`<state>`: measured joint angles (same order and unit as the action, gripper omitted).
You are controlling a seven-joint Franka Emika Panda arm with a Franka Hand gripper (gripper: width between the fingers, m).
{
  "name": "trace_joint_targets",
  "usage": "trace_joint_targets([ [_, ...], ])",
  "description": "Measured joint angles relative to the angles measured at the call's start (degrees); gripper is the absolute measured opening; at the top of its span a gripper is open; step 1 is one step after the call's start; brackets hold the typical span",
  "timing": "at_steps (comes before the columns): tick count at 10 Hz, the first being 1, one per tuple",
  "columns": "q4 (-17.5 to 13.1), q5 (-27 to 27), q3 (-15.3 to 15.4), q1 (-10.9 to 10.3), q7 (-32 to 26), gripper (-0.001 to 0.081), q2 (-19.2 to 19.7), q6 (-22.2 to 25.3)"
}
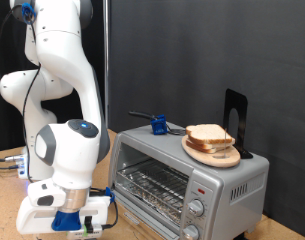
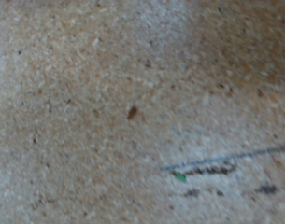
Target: Make a piece of toast with the oven
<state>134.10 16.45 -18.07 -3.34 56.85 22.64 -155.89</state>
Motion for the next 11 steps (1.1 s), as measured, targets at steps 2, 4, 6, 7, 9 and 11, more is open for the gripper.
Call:
trace_joint_targets([
  [2, 1.4, 1.5, -1.3, -0.1, 0.1, 0.0808, 0.0, -1.2],
  [4, 2.7, 0.5, -1.4, 0.7, -0.5, 0.0808, -1.1, -2.9],
  [6, 4.6, -4.1, 0.7, 3.2, -6.1, 0.0808, -4.8, -3.6],
  [7, 6.8, -6.0, 2.5, 5.2, -9.2, 0.0808, -8.1, -3.6],
  [9, 6.5, -8.3, 3.7, 5.7, -11.1, 0.0808, -7.6, -3.6],
  [11, 6.7, -25.4, 11.3, 10.6, -28.8, 0.0808, -10.6, -2.9],
])
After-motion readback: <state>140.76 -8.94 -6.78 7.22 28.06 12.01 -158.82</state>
